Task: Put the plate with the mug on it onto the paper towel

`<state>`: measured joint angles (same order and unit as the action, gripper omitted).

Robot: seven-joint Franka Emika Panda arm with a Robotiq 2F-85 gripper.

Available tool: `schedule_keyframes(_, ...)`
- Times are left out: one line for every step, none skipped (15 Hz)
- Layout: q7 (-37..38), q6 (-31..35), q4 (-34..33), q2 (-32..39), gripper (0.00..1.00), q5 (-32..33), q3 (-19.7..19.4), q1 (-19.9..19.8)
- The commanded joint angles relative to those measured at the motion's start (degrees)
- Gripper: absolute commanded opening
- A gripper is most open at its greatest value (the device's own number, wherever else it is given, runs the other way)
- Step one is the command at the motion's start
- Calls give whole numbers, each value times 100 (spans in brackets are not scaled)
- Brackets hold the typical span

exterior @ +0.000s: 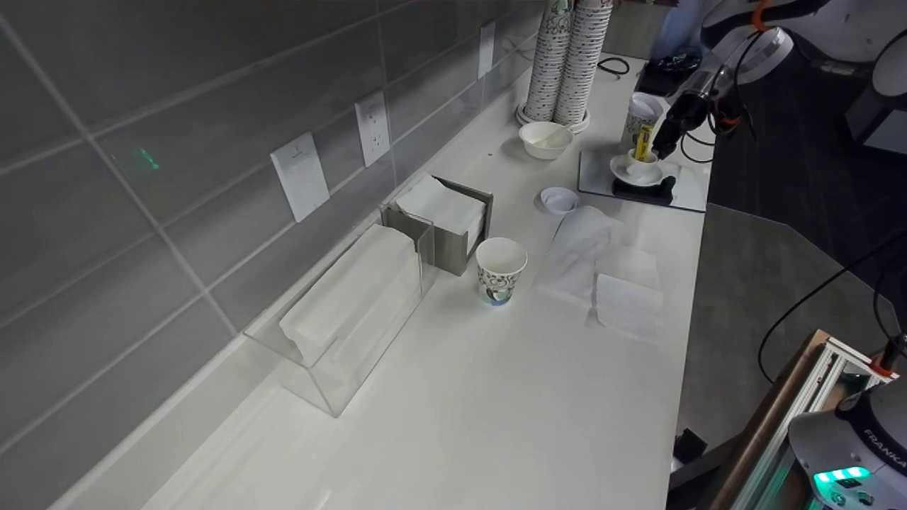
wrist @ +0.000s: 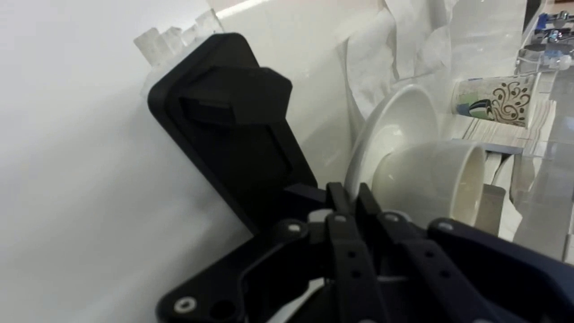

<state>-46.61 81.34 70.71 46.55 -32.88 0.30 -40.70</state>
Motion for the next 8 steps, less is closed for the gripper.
schedule_keyframes(-576,394,1384,-980,2,129,-120,122)
schedule_keyframes(-270,134,449,-279,8,1,-113,106)
schedule_keyframes(-376,171,676,-431,8,1,-142,132)
schedule_keyframes(-428,194,842,-549,8,0,-163,145)
schedule_keyframes(-459,216,959,-641,8,-3,-179,154)
schedule_keyframes(-478,223,1027,-692,8,-4,-191,158)
schedule_keyframes(-488,239,1066,-721,8,-4,-197,161)
schedule_keyframes(-499,257,1102,-740,8,-5,-201,163)
